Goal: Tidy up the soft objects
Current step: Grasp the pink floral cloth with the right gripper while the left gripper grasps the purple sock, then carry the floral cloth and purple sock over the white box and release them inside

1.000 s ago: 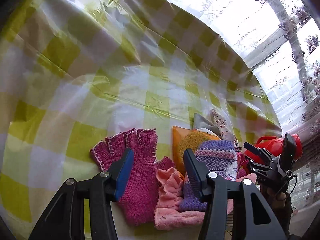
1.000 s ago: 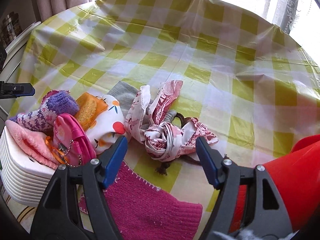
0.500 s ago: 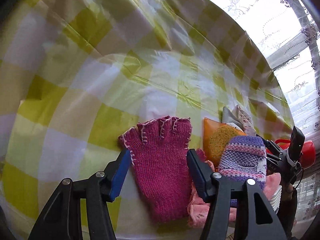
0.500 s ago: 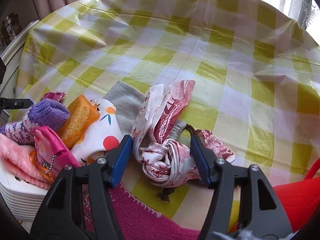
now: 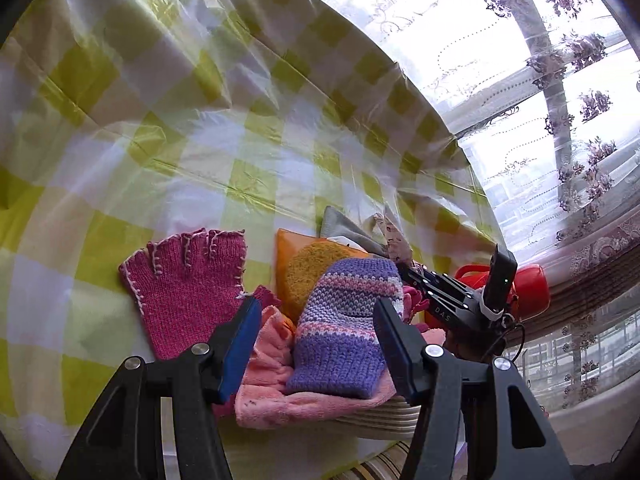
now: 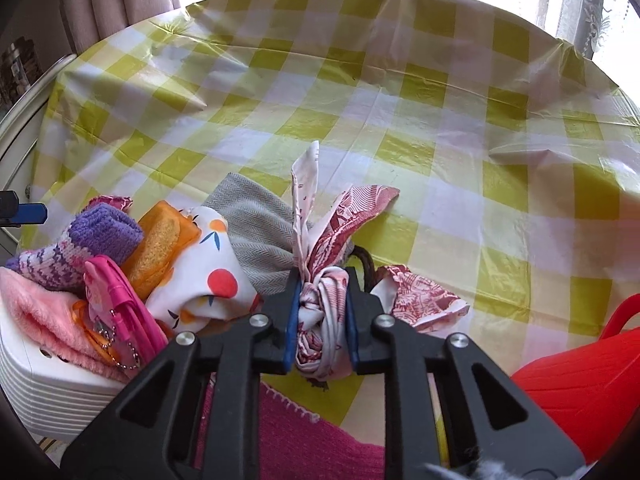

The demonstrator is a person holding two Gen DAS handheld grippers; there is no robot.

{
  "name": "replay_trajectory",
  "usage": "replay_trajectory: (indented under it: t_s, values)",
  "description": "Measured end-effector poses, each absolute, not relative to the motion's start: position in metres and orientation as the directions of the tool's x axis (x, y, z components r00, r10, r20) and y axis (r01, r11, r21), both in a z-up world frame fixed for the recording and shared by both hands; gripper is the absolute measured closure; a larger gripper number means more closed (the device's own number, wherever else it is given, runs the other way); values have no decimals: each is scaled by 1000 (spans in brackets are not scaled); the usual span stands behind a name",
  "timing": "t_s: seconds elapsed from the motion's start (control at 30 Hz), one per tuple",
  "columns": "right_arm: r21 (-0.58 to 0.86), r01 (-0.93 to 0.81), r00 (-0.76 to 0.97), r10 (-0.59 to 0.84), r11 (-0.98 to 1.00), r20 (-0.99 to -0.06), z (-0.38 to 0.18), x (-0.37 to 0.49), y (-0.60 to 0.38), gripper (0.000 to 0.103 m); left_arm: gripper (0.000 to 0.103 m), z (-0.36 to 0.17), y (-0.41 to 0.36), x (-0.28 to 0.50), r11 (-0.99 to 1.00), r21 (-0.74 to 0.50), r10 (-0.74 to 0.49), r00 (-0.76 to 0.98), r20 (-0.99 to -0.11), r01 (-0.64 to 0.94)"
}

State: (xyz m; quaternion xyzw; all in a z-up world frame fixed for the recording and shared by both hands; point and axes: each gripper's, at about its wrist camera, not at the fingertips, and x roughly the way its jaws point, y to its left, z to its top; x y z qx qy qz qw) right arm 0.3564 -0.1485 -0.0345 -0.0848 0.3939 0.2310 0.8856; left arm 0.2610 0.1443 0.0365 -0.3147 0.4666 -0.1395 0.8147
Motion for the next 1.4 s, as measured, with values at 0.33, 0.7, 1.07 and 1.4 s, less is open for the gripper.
replay_trajectory:
  t_s: [0.33, 0.7, 1.07, 1.4]
  values:
    - [-9, -427, 674, 311, 904, -670, 3, 309, -165, 81, 31, 41, 85, 299, 779, -627, -580, 384, -718, 4]
    - [-9, -434, 692, 327, 901, -644, 18, 257, -172, 81, 66, 8, 67, 327, 859, -511, -486, 279, -828, -19]
    - [26, -400, 701, 325, 916, -635, 22, 216, -192, 81, 87, 55, 81, 294, 936, -348, -274, 506, -818, -57]
    - [49, -349, 722, 301, 936, -623, 27, 177, -214, 81, 87, 104, 78, 253, 962, -249, -119, 653, -748, -110]
